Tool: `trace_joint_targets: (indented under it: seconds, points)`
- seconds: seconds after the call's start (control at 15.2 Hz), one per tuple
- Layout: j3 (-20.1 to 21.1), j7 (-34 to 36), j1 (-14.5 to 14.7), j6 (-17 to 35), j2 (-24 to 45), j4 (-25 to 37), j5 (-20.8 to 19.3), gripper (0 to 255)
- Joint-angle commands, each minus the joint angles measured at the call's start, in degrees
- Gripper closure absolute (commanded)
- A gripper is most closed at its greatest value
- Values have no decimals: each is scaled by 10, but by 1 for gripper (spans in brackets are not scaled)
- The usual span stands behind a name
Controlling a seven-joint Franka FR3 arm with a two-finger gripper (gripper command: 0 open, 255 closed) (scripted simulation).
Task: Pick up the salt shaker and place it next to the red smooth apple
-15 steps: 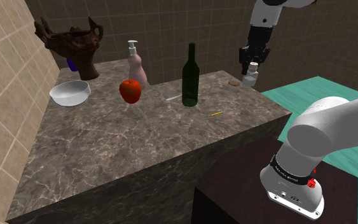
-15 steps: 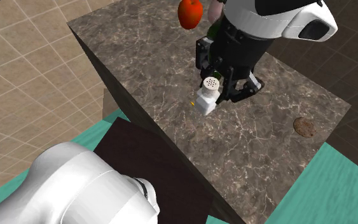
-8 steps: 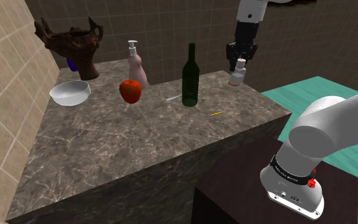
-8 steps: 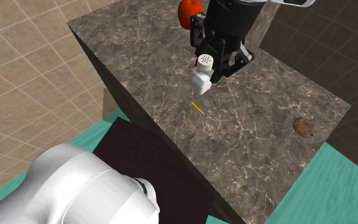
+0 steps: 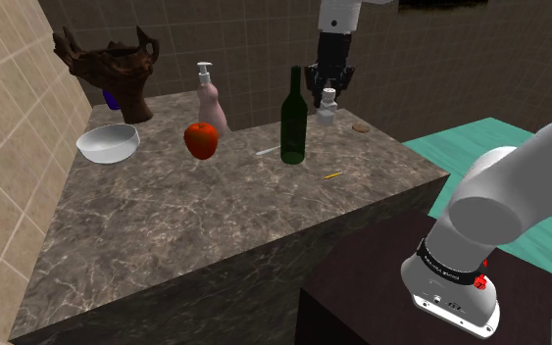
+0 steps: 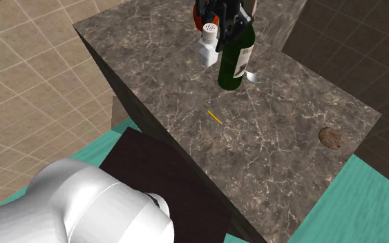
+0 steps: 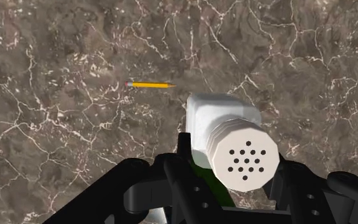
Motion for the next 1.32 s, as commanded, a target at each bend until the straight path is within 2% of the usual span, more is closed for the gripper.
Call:
trace_joint_targets:
  seconds: [0.0, 0.66, 1.12, 1.25]
  points:
    - [13, 17, 9, 8, 33, 27, 8, 255]
    - [64, 99, 45, 16, 219, 216, 23, 255]
    - [88, 158, 73, -18, 375, 414, 11, 255]
    - [88, 156, 74, -2, 374, 396, 12, 255]
